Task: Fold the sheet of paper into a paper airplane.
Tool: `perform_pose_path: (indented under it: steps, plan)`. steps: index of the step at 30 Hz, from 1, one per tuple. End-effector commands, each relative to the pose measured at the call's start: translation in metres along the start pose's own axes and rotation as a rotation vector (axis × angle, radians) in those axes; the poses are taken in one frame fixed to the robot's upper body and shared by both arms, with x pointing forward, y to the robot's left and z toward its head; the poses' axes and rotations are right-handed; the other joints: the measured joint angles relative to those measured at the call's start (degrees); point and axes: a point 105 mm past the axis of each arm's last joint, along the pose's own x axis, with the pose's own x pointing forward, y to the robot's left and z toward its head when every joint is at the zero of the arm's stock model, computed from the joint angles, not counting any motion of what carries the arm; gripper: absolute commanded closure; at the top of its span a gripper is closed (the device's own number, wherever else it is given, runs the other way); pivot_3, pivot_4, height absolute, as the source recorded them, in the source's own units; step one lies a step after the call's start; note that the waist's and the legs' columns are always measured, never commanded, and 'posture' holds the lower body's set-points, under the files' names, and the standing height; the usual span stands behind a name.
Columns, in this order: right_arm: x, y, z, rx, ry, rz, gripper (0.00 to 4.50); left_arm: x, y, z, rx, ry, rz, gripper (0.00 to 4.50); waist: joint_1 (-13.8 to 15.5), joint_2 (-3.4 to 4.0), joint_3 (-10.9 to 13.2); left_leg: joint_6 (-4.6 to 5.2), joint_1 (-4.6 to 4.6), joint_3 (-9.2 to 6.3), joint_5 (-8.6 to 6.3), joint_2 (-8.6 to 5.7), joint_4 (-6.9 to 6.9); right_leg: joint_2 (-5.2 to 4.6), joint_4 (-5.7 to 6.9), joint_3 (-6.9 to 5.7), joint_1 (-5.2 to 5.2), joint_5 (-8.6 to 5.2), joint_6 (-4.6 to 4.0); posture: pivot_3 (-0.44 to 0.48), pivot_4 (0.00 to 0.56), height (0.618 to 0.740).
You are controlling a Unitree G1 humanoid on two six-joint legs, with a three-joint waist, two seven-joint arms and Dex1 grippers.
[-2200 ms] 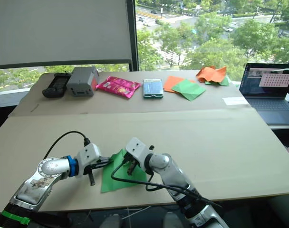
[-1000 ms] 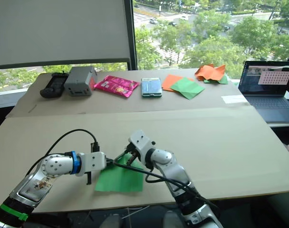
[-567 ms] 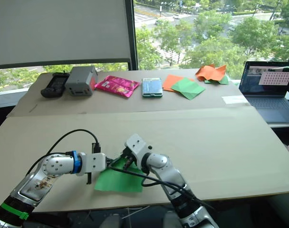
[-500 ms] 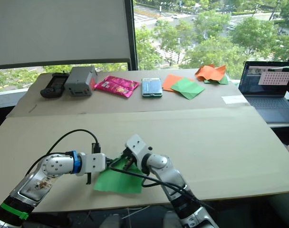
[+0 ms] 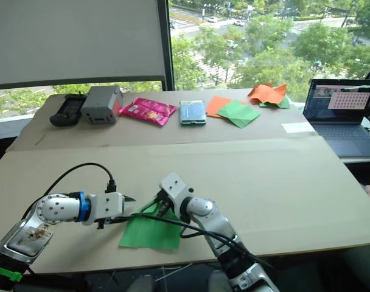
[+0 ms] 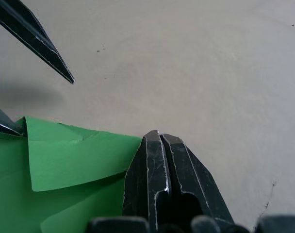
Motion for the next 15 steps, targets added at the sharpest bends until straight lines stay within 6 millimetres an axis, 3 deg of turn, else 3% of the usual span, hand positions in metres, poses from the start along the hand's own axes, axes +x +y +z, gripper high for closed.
perform_pose_path:
  steps: [1, 3, 10, 15]
  plan:
    - [0.001, -0.001, -0.009, 0.003, 0.039, -0.012, 4.5, -0.017, 0.021, 0.03, -0.148, -0.146, 0.02, 2.05, 0.16, -0.12, 0.06, 0.0, -0.05, -0.01, 0.0, 0.0, 0.0, 0.0, -0.01, -0.01, -0.01, 0.0, 0.0, 0.0, 0.15, 0.718]
    - [0.001, -0.002, -0.009, 0.004, 0.038, -0.019, 4.5, -0.014, 0.025, 0.034, -0.217, -0.181, 0.011, 2.32, 0.14, -0.14, 0.07, 0.0, -0.06, 0.0, 0.0, 0.0, 0.01, 0.0, -0.05, -0.02, 0.01, 0.0, 0.0, 0.0, 0.15, 0.718]
    - [-0.004, -0.006, -0.009, 0.007, 0.037, -0.044, 4.5, 0.023, 0.019, 0.034, -0.315, -0.196, -0.045, 4.49, 0.02, -0.23, -0.03, 0.42, 0.0, -0.02, 0.26, -0.02, 0.04, 0.06, 0.07, 0.01, 0.08, 0.01, 0.02, 0.0, 0.15, 0.718]
    - [-0.006, -0.007, -0.01, 0.008, 0.039, -0.054, 4.5, 0.039, 0.021, 0.031, -0.31, -0.177, -0.026, 4.49, 0.26, -0.27, -0.06, 0.41, -0.02, -0.06, 0.26, -0.02, 0.04, 0.07, 0.17, 0.01, 0.08, 0.01, 0.01, 0.0, 0.15, 0.718]
